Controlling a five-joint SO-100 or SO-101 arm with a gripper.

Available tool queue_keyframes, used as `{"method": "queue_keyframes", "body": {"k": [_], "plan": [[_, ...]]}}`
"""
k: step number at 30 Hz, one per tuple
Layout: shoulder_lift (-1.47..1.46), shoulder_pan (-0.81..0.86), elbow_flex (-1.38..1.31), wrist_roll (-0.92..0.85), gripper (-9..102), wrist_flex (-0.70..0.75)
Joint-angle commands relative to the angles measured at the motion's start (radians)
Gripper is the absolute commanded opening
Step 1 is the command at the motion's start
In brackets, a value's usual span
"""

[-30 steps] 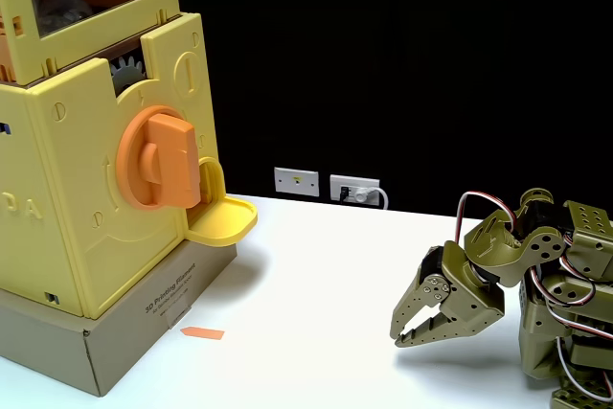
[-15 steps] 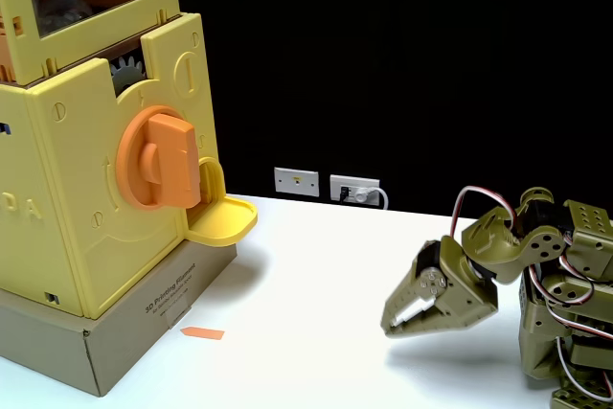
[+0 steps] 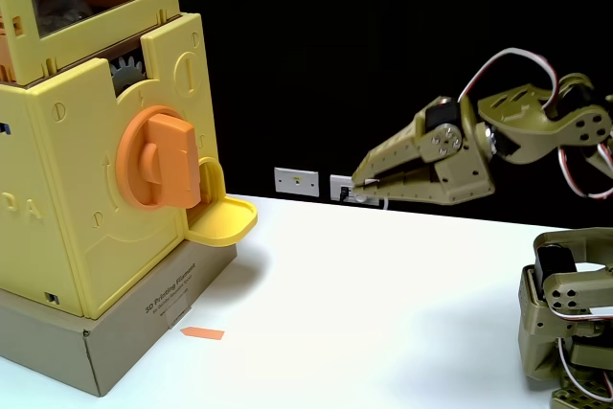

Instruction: Turn the button of vending machine.

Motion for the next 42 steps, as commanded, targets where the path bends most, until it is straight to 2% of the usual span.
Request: {"method": "queue_keyframes", "body": {"k": [1,5,8,15,19,24,26,29,30,31,37,42], "plan": [[-0.017,0.021,-0.06,-0.06,1,0.011],[-0.048,0.021,-0.063,-0.195,1,-0.002],[-0.08,0.023,-0.044,-0.36,1,-0.063],[-0.158,0.018,0.098,-0.769,1,-0.433],[-0.167,0.015,0.221,-0.914,1,-0.667],[-0.176,0.006,0.327,-1.066,1,-0.885],[-0.201,-0.002,0.426,-1.117,1,-1.092],[-0.279,-0.046,0.637,-1.29,1,-1.609],[-0.318,-0.066,0.678,-1.338,0,-1.741],[-0.345,-0.081,0.689,-1.364,0,-1.787],[-0.42,-0.084,0.66,-1.384,2,-1.819],[-0.515,-0.031,0.592,-1.401,11,-1.804]]}}
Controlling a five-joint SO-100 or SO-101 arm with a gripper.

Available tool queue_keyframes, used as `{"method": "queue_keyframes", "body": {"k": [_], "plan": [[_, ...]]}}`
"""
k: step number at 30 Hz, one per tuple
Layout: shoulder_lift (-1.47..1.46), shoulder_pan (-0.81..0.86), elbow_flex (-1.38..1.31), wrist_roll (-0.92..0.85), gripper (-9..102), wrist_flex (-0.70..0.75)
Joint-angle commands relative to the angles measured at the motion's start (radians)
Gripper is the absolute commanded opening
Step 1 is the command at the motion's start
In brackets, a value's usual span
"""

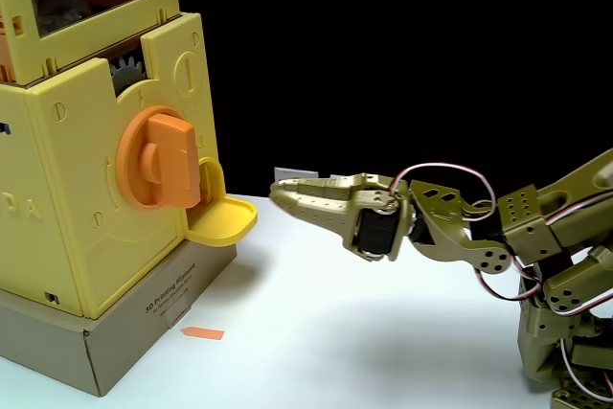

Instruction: Turn the button of vending machine.

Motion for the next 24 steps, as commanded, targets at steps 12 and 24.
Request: {"method": "queue_keyframes", "body": {"k": [12,24], "plan": [[-0.394,0.084,-0.42,0.072,37,0.207],[-0.506,0.19,-0.574,0.167,36,0.341]]}}
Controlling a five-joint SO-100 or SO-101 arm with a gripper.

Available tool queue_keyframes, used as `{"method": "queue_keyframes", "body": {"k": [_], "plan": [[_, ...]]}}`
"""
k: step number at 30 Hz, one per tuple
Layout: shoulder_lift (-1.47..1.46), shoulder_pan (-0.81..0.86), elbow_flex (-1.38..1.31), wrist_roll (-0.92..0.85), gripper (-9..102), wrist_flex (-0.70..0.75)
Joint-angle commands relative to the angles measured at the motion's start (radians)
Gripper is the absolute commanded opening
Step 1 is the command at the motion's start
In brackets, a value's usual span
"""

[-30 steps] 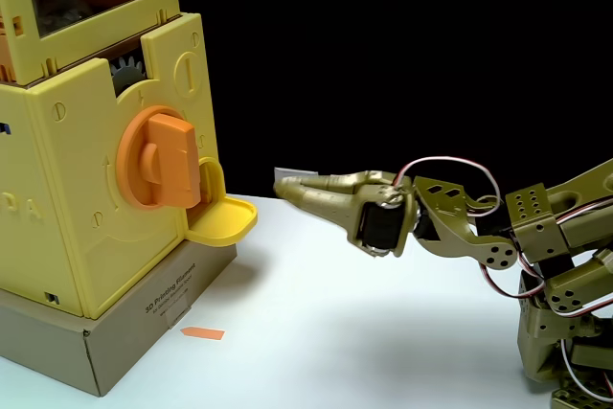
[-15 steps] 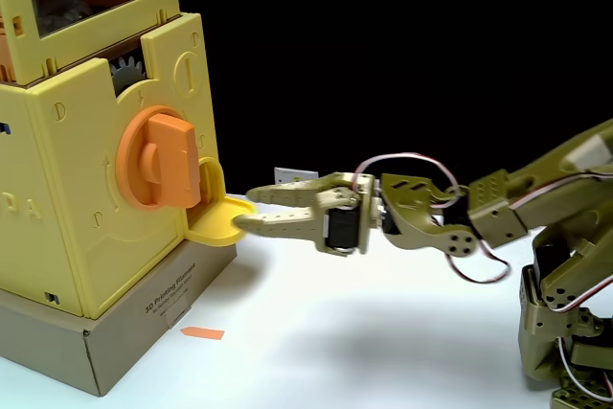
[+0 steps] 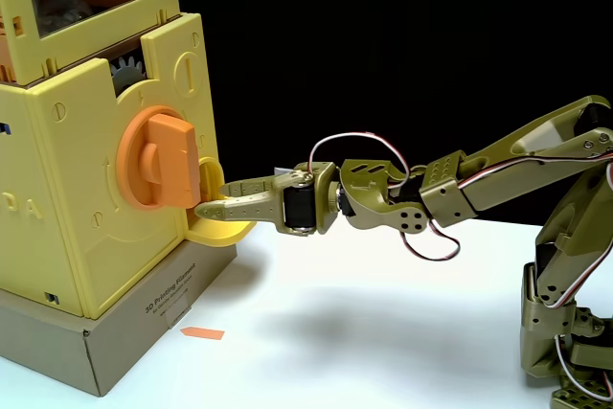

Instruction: Turn the button of vending machine.

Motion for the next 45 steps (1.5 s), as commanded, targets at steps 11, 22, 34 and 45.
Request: {"method": "queue_keyframes", "body": {"k": [11,22,34,45], "plan": [[-0.101,0.043,-0.244,0.015,35,0.072],[-0.189,0.067,-0.334,0.006,30,0.02],[-0.281,0.064,-0.41,-0.018,27,-0.015],[-0.314,0.054,-0.434,-0.038,19,-0.035]]}}
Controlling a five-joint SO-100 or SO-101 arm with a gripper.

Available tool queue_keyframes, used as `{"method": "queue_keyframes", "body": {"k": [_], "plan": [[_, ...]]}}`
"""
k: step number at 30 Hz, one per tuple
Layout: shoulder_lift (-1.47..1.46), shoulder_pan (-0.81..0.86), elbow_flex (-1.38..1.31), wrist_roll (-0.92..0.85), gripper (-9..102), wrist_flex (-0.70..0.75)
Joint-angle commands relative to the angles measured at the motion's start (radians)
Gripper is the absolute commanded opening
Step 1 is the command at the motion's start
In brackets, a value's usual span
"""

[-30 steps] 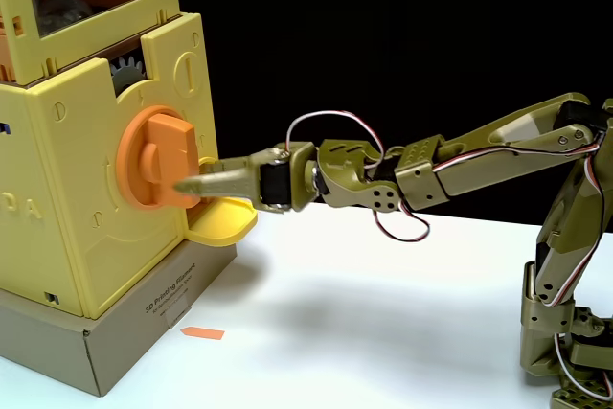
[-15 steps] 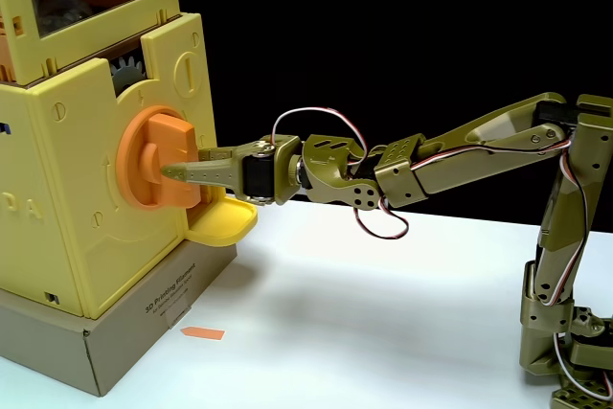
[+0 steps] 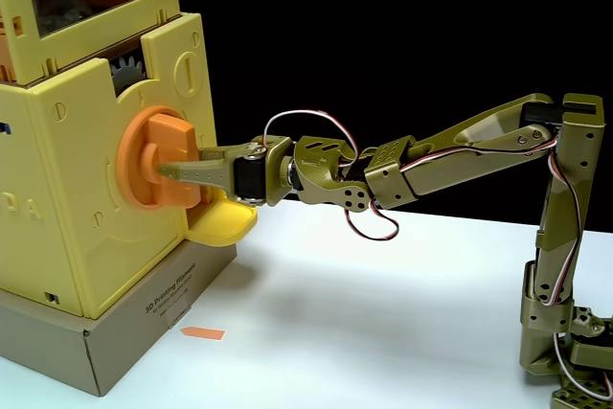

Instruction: Turn the button of vending machine.

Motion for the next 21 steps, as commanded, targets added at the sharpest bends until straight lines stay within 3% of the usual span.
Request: {"method": "queue_keyframes", "body": {"k": [1,9,16,21], "plan": [[0.005,-0.005,-0.049,-0.011,17,-0.017],[0.0,-0.025,-0.038,-0.023,-1,-0.015],[0.0,-0.028,-0.025,0.009,-1,-0.014],[0.031,-0.037,-0.023,0.225,-1,0.038]]}}
